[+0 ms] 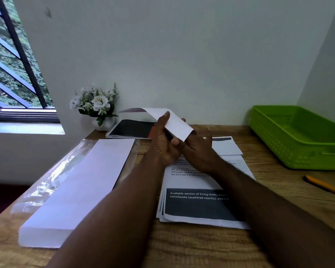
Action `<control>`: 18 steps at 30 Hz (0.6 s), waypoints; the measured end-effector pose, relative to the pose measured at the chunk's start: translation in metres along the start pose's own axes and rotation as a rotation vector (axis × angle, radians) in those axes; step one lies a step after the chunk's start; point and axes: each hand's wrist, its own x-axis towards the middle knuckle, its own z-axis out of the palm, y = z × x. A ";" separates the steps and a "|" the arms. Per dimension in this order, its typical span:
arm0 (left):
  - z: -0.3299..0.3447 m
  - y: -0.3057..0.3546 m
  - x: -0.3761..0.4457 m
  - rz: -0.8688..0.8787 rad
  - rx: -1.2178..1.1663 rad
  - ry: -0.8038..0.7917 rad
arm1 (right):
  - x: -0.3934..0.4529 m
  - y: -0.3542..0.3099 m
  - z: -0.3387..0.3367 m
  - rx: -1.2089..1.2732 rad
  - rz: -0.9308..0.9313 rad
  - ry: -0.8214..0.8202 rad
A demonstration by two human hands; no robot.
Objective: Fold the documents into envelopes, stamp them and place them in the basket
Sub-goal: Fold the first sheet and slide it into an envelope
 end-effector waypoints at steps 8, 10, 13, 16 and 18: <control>-0.003 0.008 -0.005 0.012 0.028 -0.071 | 0.003 0.020 0.015 0.057 -0.057 0.055; -0.010 0.020 -0.002 0.083 -0.041 -0.050 | 0.003 0.024 0.013 0.057 -0.097 -0.014; -0.026 0.039 0.004 0.155 -0.106 0.008 | -0.001 0.021 0.007 0.101 -0.118 -0.094; -0.035 0.048 0.008 0.209 -0.138 0.051 | -0.002 0.018 0.003 0.075 -0.169 -0.125; -0.035 0.049 0.007 0.250 -0.128 0.079 | -0.004 0.015 0.000 -0.021 -0.167 -0.112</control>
